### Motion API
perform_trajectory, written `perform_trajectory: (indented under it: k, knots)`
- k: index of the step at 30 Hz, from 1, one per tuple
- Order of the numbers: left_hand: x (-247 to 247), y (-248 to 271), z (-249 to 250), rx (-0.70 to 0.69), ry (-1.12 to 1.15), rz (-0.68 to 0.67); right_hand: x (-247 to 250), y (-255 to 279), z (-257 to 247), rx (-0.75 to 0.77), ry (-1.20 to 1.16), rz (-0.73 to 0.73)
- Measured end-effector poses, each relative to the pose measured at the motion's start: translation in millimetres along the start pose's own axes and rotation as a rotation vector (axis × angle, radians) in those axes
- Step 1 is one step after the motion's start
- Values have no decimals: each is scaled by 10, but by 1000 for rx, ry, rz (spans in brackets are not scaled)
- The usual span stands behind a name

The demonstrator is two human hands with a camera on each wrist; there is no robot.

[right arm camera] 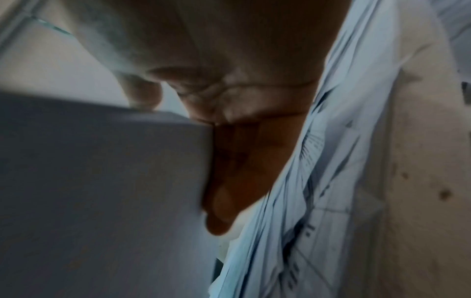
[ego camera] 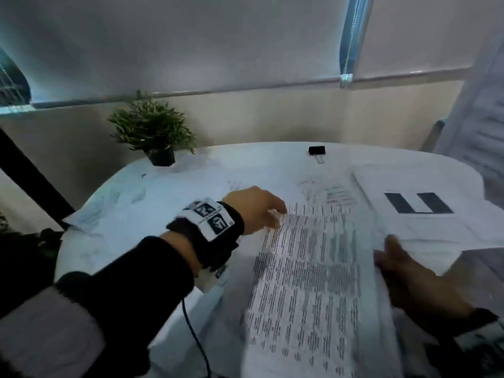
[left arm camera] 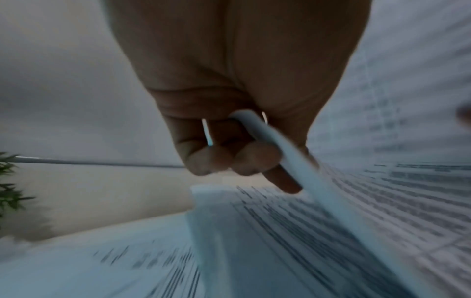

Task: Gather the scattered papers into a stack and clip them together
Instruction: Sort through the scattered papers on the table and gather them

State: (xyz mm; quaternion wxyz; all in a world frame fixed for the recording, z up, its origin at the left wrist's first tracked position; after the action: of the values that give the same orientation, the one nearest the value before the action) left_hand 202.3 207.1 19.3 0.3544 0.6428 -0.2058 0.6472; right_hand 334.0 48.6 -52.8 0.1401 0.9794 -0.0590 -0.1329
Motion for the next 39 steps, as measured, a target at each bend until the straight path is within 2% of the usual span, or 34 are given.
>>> perform_trajectory:
  k: [2, 4, 6, 8, 9, 11, 13, 16, 18, 20, 23, 26, 34, 39]
  knots:
    - [-128, -63, -58, 44, 44, 13, -52, -30, -31, 59, 200, 24]
    - [-113, -27, -180, 82, 180, 60, -64, -83, -3, 113, 337, 28]
    - [7, 76, -399, 119, 221, 151, -12, -93, 99, 128, 382, 66]
    - [70, 201, -771, 209, 147, 177, 56, -92, 94, 164, 406, 137]
    - [52, 283, -992, 277, 79, 140, 118, -106, 122, 185, 382, 155]
    - [-110, 494, -1427, 403, -71, -37, 185, -96, 123, 218, 304, 185]
    - [-316, 763, -1747, 465, -128, -195, 207, -100, 97, 264, 286, 184]
    - [-483, 1069, -1992, 495, -81, -230, 216, -75, 59, 303, 394, 197]
    - [-558, 1157, -2010, 490, -21, -206, 179, -88, 47, 238, 536, 195]
    - [-618, 1144, -1923, 474, 29, -175, 168, -119, 63, 238, 679, 174]
    - [-725, 994, -1691, 401, 8, -156, 71, -97, 31, 218, 631, 151]
    - [-788, 890, -1584, 402, -61, -181, 100, -89, 65, 201, 639, 191]
    - [-540, 841, -1457, 410, -241, -85, 114, -57, 72, 231, 622, 186]
    - [-205, 897, -1367, 401, -319, 45, 112, -43, 88, 227, 587, 185]
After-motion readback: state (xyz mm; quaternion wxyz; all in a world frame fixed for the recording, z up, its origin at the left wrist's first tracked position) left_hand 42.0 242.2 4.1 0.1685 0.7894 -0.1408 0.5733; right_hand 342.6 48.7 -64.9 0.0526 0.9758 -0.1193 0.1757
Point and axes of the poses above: each hand's wrist, its own y-axis away from the middle knuckle, its own x-axis out of the back of the hand, z = x × y, the point moved 10 cm from there along -y, towards the middle knuckle, and after that the axes turned 9 degrees about -y, right-handed, at the moved point
